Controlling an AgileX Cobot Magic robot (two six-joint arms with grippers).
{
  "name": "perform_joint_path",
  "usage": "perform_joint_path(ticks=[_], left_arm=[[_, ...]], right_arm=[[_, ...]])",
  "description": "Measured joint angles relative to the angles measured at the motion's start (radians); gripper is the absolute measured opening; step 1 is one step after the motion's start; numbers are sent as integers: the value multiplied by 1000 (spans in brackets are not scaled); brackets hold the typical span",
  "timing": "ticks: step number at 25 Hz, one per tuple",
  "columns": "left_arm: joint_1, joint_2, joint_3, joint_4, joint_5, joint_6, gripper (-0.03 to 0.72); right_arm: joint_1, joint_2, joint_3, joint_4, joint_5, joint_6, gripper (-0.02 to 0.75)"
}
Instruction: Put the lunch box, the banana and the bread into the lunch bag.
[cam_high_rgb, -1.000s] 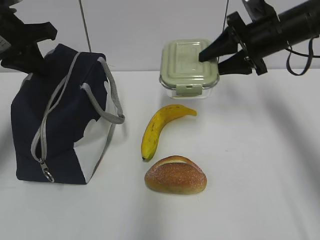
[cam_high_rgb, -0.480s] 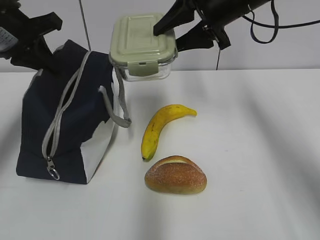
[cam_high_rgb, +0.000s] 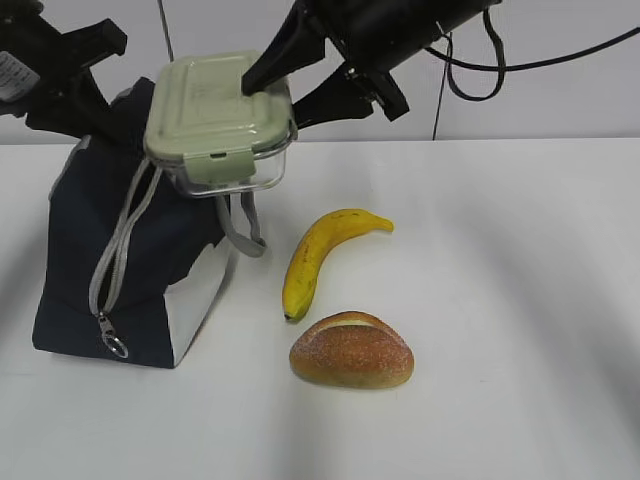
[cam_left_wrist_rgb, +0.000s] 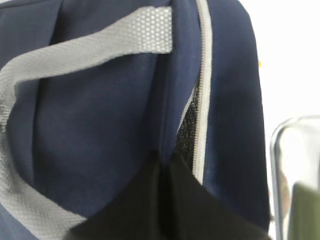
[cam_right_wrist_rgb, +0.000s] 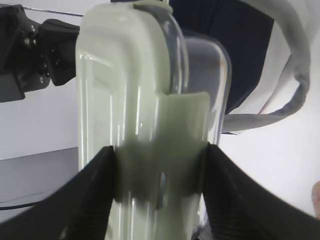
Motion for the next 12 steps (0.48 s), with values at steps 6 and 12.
perform_joint_path(ticks=[6, 12], left_arm=[[0, 0, 0, -3, 5, 0, -1], [0, 0, 0, -9, 10, 0, -1]], right_arm=[[43, 6, 0, -12, -44, 25, 383], [48, 42, -1, -158, -103, 108, 383]])
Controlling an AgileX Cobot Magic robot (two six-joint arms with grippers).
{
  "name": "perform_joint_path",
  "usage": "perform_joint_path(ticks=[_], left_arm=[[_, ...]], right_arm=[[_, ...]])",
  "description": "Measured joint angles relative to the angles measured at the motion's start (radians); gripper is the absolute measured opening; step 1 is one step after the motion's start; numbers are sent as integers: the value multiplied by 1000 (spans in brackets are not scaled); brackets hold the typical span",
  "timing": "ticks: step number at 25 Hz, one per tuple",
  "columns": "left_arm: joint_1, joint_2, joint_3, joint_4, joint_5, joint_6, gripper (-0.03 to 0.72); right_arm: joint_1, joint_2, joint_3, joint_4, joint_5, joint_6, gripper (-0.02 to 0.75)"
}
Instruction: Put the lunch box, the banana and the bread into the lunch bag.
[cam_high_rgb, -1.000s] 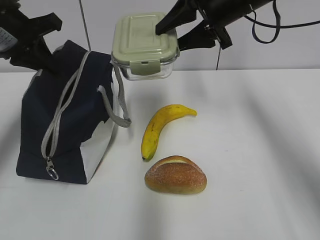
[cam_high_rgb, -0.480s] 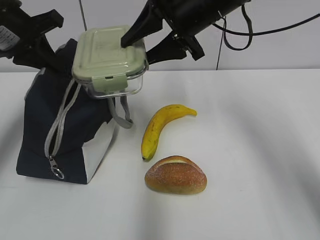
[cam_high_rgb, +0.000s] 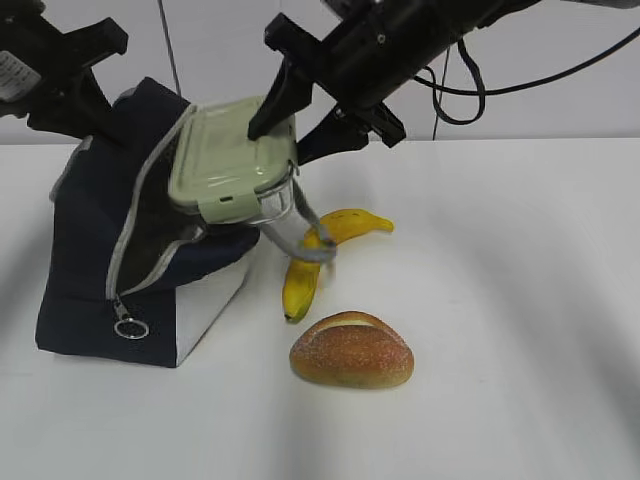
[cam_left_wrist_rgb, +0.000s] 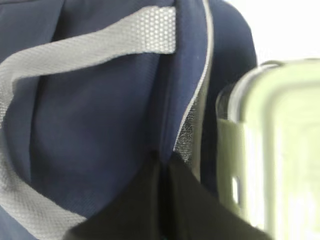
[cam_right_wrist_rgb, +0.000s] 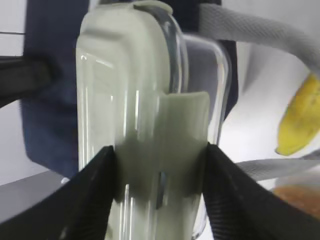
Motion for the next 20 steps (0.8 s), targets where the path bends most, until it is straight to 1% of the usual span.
perform_joint_path(ticks=[2, 5, 9, 15, 20], left_arm=[[0, 0, 0, -4, 2, 0, -1], [0, 0, 0, -5, 5, 0, -1], [0, 0, 0, -5, 8, 0, -1], [0, 0, 0, -5, 8, 0, -1], [0, 0, 0, -5, 9, 0, -1]], right_arm=[[1, 7, 0, -42, -2, 25, 383], [12, 11, 0, -56, -31, 40, 383], [52, 11, -2, -83, -97, 69, 383], [116, 16, -6, -193, -178, 129, 383], [152, 76, -53, -206, -196, 153, 383]])
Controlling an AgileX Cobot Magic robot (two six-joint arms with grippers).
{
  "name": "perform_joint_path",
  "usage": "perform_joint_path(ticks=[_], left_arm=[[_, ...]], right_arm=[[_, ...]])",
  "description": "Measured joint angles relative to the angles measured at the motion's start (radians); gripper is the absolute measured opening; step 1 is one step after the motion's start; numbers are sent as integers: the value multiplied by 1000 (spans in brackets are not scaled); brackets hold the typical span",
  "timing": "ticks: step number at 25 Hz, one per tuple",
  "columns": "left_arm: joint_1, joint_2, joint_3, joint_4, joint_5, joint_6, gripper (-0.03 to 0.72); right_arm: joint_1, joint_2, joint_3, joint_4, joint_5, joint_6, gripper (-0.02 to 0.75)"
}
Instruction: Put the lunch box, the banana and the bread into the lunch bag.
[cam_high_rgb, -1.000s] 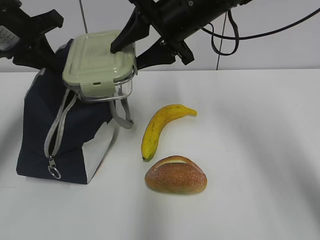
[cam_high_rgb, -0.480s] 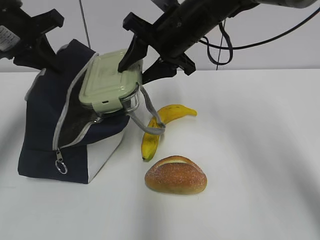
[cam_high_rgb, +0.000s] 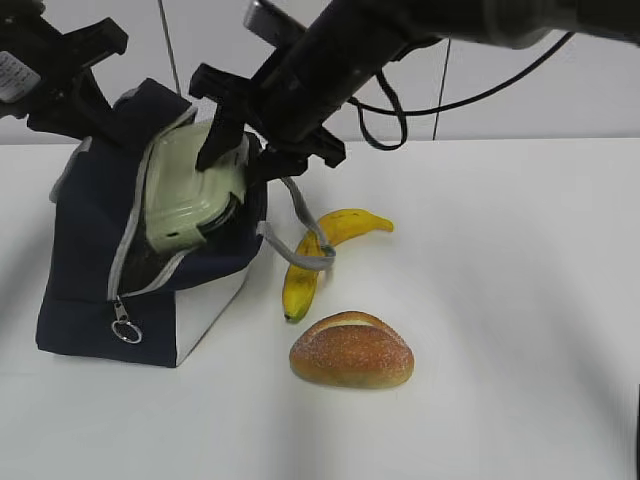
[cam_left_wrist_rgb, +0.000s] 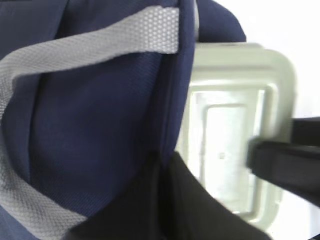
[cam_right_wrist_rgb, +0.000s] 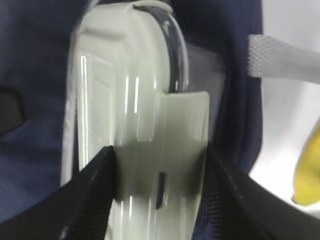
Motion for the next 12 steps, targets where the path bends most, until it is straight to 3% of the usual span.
perform_joint_path(ticks=[12], left_arm=[[0, 5, 0, 0, 2, 0, -1]], right_arm=[[101, 221, -215, -31, -17, 58, 382]])
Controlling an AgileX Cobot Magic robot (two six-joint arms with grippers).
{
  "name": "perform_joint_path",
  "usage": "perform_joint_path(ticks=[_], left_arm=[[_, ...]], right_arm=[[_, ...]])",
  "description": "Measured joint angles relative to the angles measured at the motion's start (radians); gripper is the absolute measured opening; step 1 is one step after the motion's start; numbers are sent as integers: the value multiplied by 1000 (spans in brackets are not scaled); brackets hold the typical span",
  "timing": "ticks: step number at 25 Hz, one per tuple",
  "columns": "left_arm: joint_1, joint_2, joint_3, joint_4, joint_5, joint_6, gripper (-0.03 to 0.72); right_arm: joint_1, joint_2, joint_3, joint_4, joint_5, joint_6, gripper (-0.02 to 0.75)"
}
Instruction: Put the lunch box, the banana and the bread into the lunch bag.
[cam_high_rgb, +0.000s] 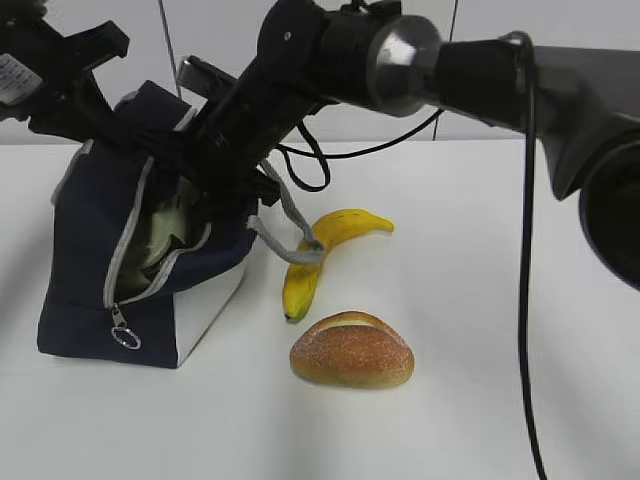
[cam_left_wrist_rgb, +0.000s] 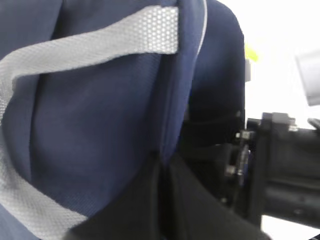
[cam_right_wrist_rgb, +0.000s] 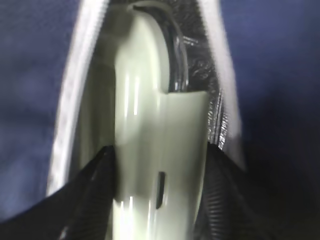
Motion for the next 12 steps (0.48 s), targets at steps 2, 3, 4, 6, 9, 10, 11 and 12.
perform_joint_path(ticks=[2, 3, 4, 6, 9, 10, 11, 12], left_arm=[[0, 12, 0, 0, -2, 0, -1], [0, 18, 0, 0, -2, 0, -1], [0, 22, 0, 0, -3, 0, -1], [0, 27, 0, 1, -3, 0, -1], [0, 30, 0, 9, -8, 1, -1], [0, 30, 0, 12, -9, 1, -1], [0, 30, 0, 15, -11, 1, -1], [0, 30, 0, 17, -11, 1, -1]], right_arm=[[11, 25, -12, -2, -23, 4, 382], [13, 37, -13, -2, -36, 4, 382], [18, 50, -15, 0, -45, 4, 382], [19, 69, -15, 2, -61, 4, 382], [20, 85, -15, 6, -79, 4, 391], [20, 85, -15, 6, -79, -3, 406], [20, 85, -17, 8, -79, -12, 431], [20, 85, -22, 13, -76, -23, 468]])
